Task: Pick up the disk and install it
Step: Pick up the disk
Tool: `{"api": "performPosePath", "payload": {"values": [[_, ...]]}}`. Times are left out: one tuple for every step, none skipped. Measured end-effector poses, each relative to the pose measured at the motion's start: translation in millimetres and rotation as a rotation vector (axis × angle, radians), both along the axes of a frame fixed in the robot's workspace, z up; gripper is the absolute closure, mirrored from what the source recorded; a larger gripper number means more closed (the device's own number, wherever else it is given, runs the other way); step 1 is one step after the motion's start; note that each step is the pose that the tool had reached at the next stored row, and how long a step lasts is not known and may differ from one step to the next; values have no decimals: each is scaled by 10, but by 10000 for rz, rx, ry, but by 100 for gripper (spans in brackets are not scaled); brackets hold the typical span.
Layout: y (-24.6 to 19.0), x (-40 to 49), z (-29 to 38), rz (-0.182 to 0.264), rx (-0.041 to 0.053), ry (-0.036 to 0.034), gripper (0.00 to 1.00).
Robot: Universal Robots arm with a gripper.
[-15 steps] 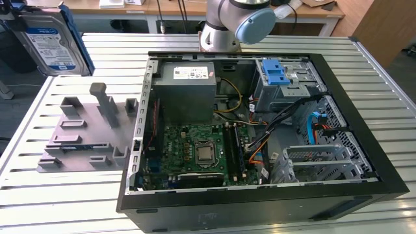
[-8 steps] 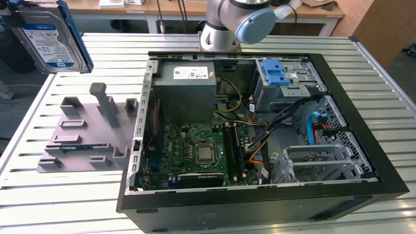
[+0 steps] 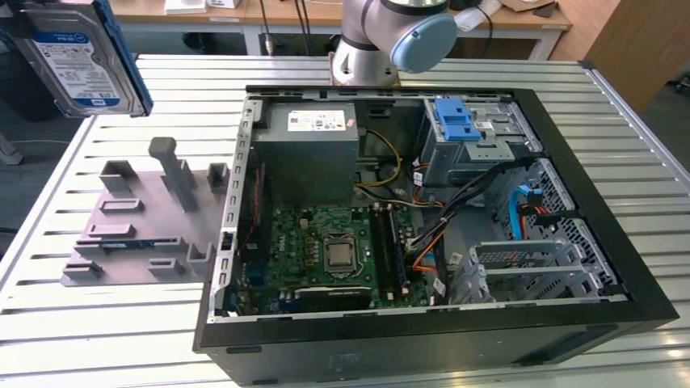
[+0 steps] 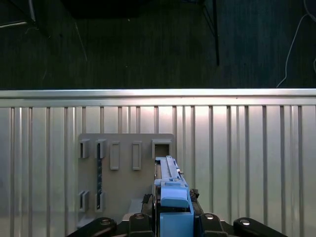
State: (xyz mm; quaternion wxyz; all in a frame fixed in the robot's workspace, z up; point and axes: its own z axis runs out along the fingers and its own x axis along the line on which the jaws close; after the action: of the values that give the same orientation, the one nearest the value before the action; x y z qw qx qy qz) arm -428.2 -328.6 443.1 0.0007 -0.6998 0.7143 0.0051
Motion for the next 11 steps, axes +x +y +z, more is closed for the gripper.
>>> {"api": "performPosePath", "payload": {"values": [[0,0,12,0,0,0,63],[0,0,23,-1,-1,0,63],[0,0,33,0,0,-2,63],[0,0,43,0,0,-2,63],[0,0,54,0,0,-2,63],[0,0,63,0,0,-3,63],[0,0,75,-1,0,-3,63],[0,0,88,0,0,-3,63],[0,0,100,0,0,-3,63],[0,0,110,0,0,-5,63],[0,0,118,0,1,-7,63]]}}
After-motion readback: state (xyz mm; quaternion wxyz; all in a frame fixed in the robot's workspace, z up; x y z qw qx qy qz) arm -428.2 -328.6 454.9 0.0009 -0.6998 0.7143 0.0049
